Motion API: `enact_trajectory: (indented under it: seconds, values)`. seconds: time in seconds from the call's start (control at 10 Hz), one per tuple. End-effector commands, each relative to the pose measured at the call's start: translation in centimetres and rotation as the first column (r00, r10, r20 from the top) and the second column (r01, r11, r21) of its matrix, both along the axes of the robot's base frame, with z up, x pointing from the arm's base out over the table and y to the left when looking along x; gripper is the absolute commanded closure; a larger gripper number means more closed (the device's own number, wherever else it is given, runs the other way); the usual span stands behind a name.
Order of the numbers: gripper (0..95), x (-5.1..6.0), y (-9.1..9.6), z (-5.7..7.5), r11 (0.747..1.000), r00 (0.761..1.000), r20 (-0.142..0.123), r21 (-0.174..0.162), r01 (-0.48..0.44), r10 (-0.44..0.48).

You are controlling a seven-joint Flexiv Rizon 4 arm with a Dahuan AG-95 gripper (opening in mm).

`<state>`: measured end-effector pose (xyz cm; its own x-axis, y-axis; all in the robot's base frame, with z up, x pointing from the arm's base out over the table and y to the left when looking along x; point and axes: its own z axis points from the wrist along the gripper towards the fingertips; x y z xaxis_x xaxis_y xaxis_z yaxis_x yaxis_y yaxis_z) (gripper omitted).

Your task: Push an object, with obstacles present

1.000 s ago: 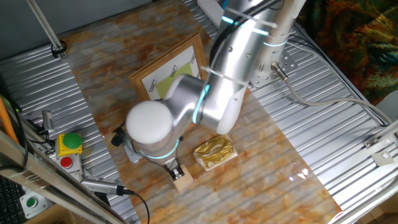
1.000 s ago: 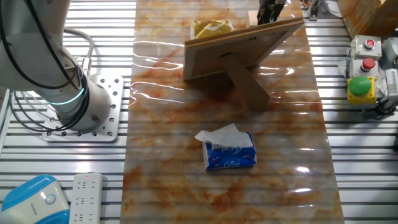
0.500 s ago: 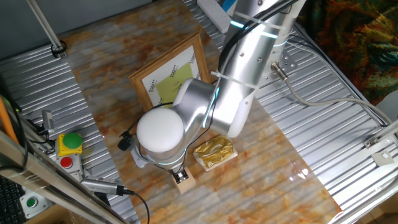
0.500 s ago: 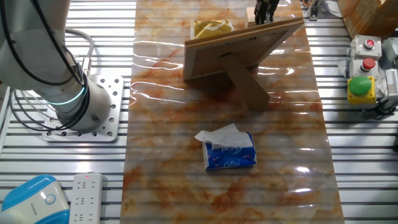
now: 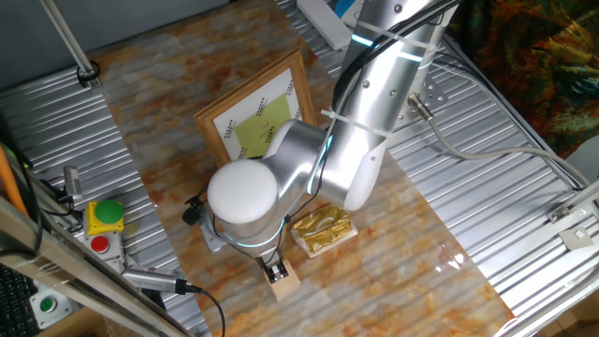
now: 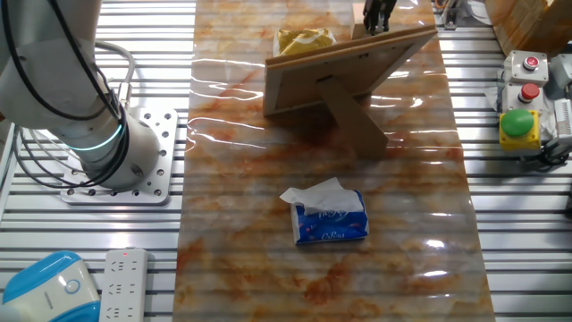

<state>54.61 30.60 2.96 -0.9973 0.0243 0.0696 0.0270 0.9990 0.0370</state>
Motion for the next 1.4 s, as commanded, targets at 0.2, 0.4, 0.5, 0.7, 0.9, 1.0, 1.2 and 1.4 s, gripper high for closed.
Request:
enact_trajectory:
  seconds: [0.2, 0.4, 0.5, 0.7, 0.9, 1.0, 1.2, 1.4]
  values:
    - [95.0, -0.2, 0.8, 0.0, 0.999, 1.0, 0.008, 0.026, 0.022, -0.022]
    - [95.0, -0.4, 1.1, -0.1, 0.999, 0.999, 0.012, 0.032, 0.03, -0.03]
    - [95.0, -0.5, 1.4, -0.1, 0.998, 0.999, 0.014, 0.041, 0.038, -0.039]
    - [95.0, -0.6, 1.8, -0.2, 0.998, 0.999, 0.018, 0.038, 0.043, -0.044]
    - [95.0, -0.8, 2.1, -0.1, 0.998, 0.999, 0.018, 0.037, 0.048, -0.049]
    - [95.0, -0.8, 2.3, 0.0, 0.998, 0.999, 0.018, 0.039, 0.05, -0.051]
    - [95.0, -0.8, 2.3, 0.0, 0.998, 0.999, 0.02, 0.041, 0.049, -0.05]
    - [95.0, -0.8, 2.3, 0.0, 0.998, 0.998, 0.02, 0.046, 0.052, -0.053]
